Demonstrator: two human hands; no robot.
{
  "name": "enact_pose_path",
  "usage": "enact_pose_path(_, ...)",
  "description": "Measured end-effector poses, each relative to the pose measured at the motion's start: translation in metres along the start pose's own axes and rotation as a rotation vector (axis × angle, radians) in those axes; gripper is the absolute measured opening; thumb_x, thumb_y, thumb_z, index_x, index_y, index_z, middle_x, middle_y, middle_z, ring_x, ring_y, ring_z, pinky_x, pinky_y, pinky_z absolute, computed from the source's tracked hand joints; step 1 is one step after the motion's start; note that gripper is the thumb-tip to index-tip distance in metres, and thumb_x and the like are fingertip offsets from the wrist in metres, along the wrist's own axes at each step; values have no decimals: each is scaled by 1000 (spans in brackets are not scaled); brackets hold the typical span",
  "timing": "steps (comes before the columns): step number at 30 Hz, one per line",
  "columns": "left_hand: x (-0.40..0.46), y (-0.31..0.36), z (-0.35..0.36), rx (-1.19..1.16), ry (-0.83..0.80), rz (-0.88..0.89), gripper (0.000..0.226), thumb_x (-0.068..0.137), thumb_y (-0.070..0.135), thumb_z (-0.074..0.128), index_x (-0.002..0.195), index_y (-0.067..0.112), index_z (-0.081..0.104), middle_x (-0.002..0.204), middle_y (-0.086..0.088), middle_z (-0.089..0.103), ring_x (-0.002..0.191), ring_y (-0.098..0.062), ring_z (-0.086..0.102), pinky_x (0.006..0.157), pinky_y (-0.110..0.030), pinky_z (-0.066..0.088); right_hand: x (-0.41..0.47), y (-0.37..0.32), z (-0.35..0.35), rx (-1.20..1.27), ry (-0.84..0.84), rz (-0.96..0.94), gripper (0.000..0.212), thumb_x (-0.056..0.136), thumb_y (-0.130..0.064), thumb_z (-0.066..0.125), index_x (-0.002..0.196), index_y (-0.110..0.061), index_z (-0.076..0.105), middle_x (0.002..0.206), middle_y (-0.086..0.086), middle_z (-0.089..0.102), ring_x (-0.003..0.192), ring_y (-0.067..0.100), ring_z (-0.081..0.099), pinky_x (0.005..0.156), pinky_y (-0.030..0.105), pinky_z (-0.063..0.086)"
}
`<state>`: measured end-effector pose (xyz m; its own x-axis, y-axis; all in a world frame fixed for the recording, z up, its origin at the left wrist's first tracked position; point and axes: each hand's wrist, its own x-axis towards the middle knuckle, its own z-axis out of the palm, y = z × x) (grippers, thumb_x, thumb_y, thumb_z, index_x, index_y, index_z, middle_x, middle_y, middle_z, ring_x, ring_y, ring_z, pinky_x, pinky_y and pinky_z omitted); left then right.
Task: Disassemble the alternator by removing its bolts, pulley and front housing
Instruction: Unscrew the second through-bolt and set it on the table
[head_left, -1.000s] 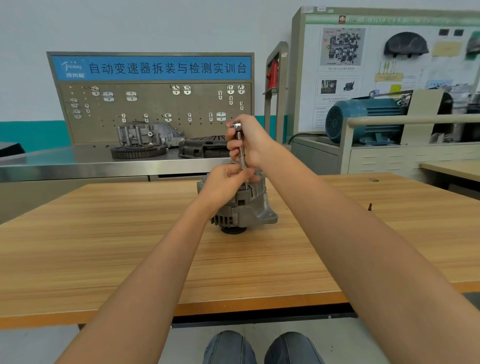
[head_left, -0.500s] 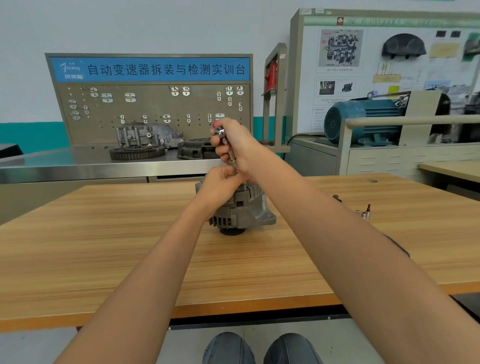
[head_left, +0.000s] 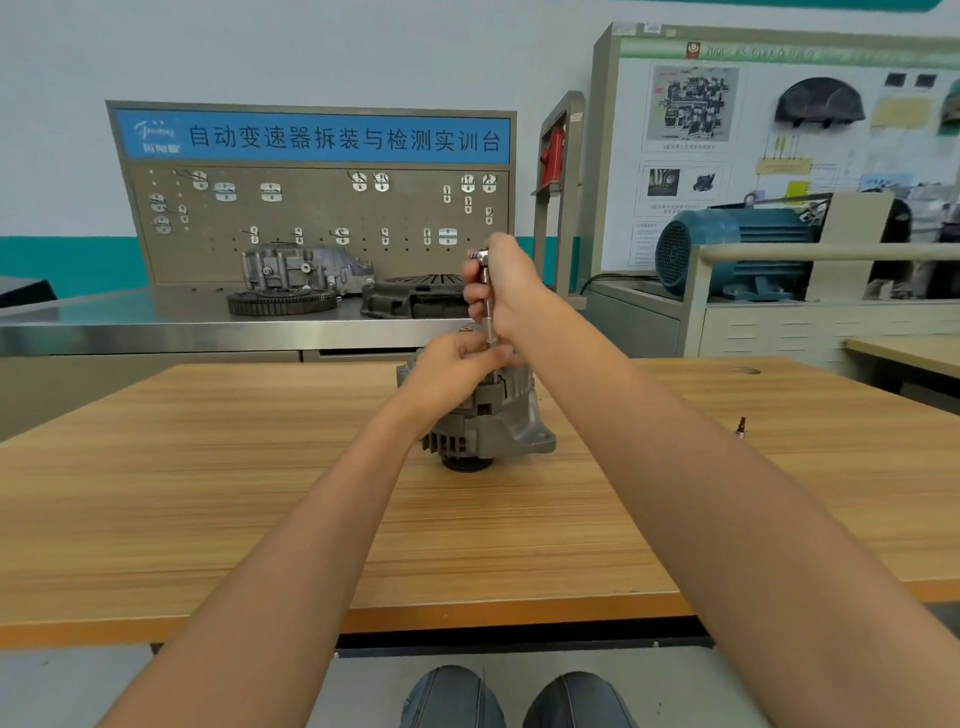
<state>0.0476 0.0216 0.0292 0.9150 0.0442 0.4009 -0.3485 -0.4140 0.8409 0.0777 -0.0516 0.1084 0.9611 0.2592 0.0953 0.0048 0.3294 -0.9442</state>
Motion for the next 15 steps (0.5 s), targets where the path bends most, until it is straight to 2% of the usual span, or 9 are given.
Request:
enact_pose_path(3, 1, -1, 0, -35, 10, -2, 12, 91, 20, 60, 96, 16, 71, 83, 12, 73, 86, 2, 66, 84, -16, 46, 0, -2, -8, 28, -83, 23, 27, 95, -19, 28, 74, -18, 44, 42, -10, 43, 34, 6, 26, 44, 21, 21)
enact_pose_path(4, 1, 0, 1, -42, 23, 0, 11, 90, 19, 62, 92, 16, 72, 83, 11, 73, 87, 0, 66, 84, -17, 46, -2, -2, -8, 41, -70, 18, 26, 95, -18, 29, 75, -17, 46, 44, -9, 43, 35, 6, 27, 44, 21, 21)
enact_pose_path(6, 0, 1, 3, -35, 65, 12, 13, 88, 15, 63, 80, 20, 71, 70, 15, 70, 70, 8, 63, 69, -10, 45, -4, 2, -2, 24, 67, -57, 25, 98, -20, 30, 80, -13, 46, 53, -6, 46, 42, 7, 31, 44, 20, 24)
enact_pose_path(7, 1, 0, 3, -29, 92, 18, 21, 88, 10, 63, 71, 22, 69, 59, 17, 66, 57, 9, 58, 58, -7, 42, -4, 5, 3, -4, 173, -119, 27, 100, -22, 29, 80, -11, 45, 58, -3, 47, 46, 8, 35, 44, 20, 27)
enact_pose_path(10, 0, 0, 5, 18, 146, -21, 45, 86, -1, 56, 49, 23, 55, 36, 15, 50, 34, 5, 42, 37, -7, 30, -1, 10, 15, -39, 420, -264, 33, 103, -25, 26, 84, -6, 45, 65, 0, 46, 53, 10, 41, 47, 22, 32)
enact_pose_path(11, 1, 0, 5, 27, 146, -22, 43, 87, 0, 56, 50, 22, 55, 36, 15, 50, 34, 5, 42, 37, -7, 30, -1, 9, 16, -39, 419, -253, 34, 102, -25, 26, 81, -6, 45, 65, 0, 46, 53, 11, 40, 47, 22, 32)
enact_pose_path(13, -1, 2, 4, 7, 114, -13, 26, 87, 8, 60, 64, 17, 65, 51, 14, 62, 47, 5, 52, 45, -8, 37, 1, 4, 12, -53, 273, -143, 34, 101, -24, 28, 71, -11, 39, 61, -1, 44, 49, 10, 35, 45, 21, 28)
enact_pose_path(14, -2, 4, 5, -3, 94, -10, 14, 87, 16, 62, 76, 13, 70, 64, 9, 68, 59, -3, 59, 54, -12, 43, 1, 1, 8, -59, 153, -66, 32, 100, -22, 28, 70, -14, 37, 58, -2, 43, 46, 9, 31, 44, 20, 24)
enact_pose_path(15, -2, 4, 5, -12, 77, -9, 14, 87, 22, 64, 86, 11, 72, 77, 0, 72, 71, -14, 63, 64, -20, 48, 1, -2, 4, -70, 27, -5, 29, 98, -21, 27, 71, -16, 37, 54, -5, 43, 43, 8, 27, 43, 19, 21)
